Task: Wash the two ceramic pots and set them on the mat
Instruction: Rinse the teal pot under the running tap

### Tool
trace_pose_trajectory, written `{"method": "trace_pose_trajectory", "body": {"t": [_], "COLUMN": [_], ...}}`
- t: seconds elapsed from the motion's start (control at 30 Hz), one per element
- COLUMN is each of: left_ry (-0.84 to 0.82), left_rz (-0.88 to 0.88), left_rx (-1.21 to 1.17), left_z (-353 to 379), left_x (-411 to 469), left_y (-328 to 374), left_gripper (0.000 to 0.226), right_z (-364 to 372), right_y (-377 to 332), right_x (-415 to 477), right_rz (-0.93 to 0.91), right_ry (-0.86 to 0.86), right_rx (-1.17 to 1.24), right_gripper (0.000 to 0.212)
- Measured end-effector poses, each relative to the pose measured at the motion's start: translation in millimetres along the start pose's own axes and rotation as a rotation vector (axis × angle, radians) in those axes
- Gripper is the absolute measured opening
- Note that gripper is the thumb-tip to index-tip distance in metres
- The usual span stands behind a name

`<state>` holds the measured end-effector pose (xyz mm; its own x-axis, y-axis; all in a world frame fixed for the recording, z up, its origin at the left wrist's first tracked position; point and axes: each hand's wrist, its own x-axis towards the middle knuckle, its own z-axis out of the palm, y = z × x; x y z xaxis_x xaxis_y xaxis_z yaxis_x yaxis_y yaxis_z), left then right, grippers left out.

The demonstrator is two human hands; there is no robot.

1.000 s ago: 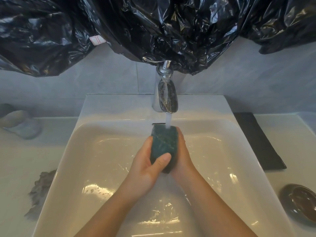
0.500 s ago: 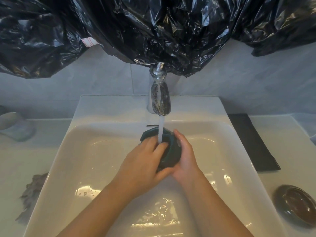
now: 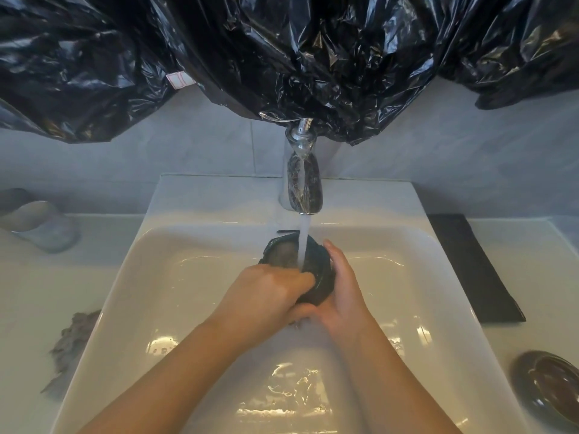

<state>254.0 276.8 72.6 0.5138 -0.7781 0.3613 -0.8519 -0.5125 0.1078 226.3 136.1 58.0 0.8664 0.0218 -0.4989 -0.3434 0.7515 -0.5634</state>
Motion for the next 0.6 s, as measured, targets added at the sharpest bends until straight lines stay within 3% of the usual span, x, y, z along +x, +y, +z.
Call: {"method": "trace_pose_trajectory", "body": {"t": [0.1, 0.2, 0.23, 0.33, 0.4, 0.5, 0.6], "left_ry": [-0.141, -0.227, -0.223, -0.127, -0.027, 0.121, 0.182], "left_rz": [0.073, 0.014, 0.004, -0.073, -0.265, -0.607, -0.748], "left_rx": [0.101, 0.092, 0.033, -0.167, -0.39, -1.038, -1.361], "left_z": [4.1, 7.1, 9.4, 7.6, 5.7, -9.8, -16.4], "left_x": [-3.0, -10.3, -14.1, -21.4, -23.4, -13.9, -7.3], "left_y": [-1.2, -6.9, -10.1, -9.5, -1.8, 11.2, 18.9], "left_gripper": [0.039, 0.043, 0.045, 0.023, 0.022, 0.017, 0.027], "right_z": [-3.9, -6.3, -6.1, -0.7, 2.6, 8.0, 12.7], "right_y": [-1.7, 0.4, 1.9, 5.7, 8.2, 14.4, 10.7], "right_x": [0.3, 5.0, 6.2, 6.5, 3.7, 0.2, 1.7], "right_rz": [0.025, 0.033, 0.023, -0.048, -0.174, -0.335, -0.346], "right_ry": [-0.003, 0.041, 0.046, -0.055, -0.142, -0.237, -0.117], "right_rx": [-0.026, -0.082, -0.086, -0.059, -0.088, -0.213, -0.303], "right_gripper": [0.041, 0.045, 0.047, 0.044, 0.042, 0.039, 0.026]}}
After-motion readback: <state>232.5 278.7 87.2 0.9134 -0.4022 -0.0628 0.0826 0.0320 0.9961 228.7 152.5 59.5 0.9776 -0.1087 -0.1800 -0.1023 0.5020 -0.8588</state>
